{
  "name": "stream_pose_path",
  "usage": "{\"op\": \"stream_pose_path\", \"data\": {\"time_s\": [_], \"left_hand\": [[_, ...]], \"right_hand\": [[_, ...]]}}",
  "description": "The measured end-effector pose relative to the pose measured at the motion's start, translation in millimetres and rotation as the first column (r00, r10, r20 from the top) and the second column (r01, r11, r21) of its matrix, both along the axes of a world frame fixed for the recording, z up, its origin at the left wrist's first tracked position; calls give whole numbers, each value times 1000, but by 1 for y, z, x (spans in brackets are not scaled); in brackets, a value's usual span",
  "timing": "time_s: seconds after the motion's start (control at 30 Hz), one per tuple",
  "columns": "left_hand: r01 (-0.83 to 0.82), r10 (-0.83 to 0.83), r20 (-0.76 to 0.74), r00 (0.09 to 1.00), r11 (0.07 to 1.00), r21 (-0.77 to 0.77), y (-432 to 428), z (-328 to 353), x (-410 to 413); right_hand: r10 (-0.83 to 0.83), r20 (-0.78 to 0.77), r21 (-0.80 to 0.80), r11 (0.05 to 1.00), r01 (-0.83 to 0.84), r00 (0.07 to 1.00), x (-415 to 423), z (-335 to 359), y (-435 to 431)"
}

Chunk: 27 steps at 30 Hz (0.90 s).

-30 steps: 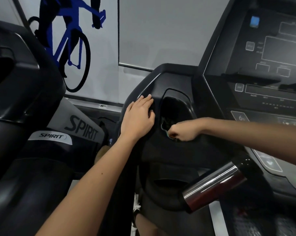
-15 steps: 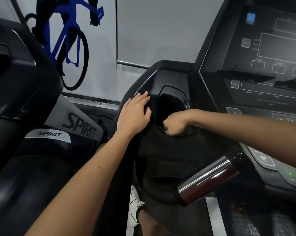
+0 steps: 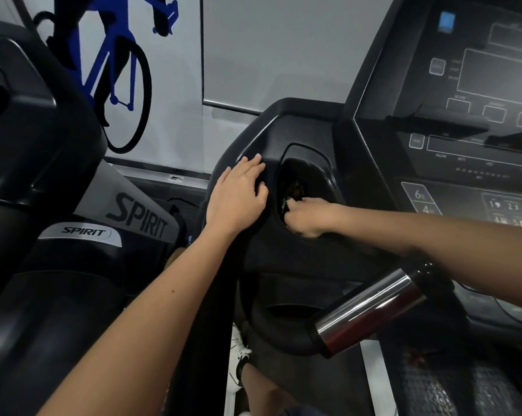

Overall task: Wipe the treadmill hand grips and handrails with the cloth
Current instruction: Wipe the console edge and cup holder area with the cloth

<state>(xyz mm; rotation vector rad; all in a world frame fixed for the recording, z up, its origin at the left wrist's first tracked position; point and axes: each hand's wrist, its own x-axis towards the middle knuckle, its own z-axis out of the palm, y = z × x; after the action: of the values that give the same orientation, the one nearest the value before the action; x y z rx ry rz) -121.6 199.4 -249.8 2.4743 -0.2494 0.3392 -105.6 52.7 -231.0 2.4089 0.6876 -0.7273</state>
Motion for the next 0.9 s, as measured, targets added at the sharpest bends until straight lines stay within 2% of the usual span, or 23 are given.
{"op": "stream_pose_path", "data": {"time_s": [0.13,0.2,0.27,0.33,0.37,0.47,0.57,0.6,0.63,0.7,0.77,0.83,0.87,0.9], "left_hand": [[-5,5,-10,1000,1000,-12,0,1,0],[-9,9,-9,1000,1000,-16,0,1,0],[-5,5,-6,1000,1000,-19,0,1,0],[-6,6,1,1000,1000,-22,0,0,0],[-7,7,5,1000,1000,-19,0,0,1],[-11,11,16,1000,1000,-13,0,-3,4],[-12,12,25,1000,1000,-7,0,-5,6],[-12,12,26,1000,1000,-4,0,-5,6],[-14,14,27,1000,1000,-1,-1,-5,5],[-19,19,30,999,1000,8,-1,-4,4],[-24,23,33,999,1000,18,-1,-3,3],[-25,24,33,999,999,26,-1,-2,3],[-24,23,35,999,999,30,-1,-2,3],[-23,22,37,999,999,35,-1,-2,3]], "right_hand": [[-11,53,25,1000,10,999,-6,12,6],[-96,-19,103,990,97,995,-7,21,4],[-211,-193,277,925,260,958,-10,30,-4],[-329,-481,455,699,552,812,-17,34,-11],[-327,-582,503,575,646,744,-19,33,-12],[-366,-631,616,300,728,684,-21,19,-6],[-385,-723,648,-89,757,573,-10,3,9],[-393,-721,666,-163,728,571,-7,-1,12],[-408,-684,706,-159,690,605,-4,-4,13],[-411,-570,789,-31,614,712,-7,-3,12],[-391,-422,820,220,528,818,-16,7,2],[-283,-299,763,503,406,911,-24,16,-13],[-225,-279,731,581,358,934,-27,19,-19],[-201,-287,718,602,349,937,-28,22,-20]]}}
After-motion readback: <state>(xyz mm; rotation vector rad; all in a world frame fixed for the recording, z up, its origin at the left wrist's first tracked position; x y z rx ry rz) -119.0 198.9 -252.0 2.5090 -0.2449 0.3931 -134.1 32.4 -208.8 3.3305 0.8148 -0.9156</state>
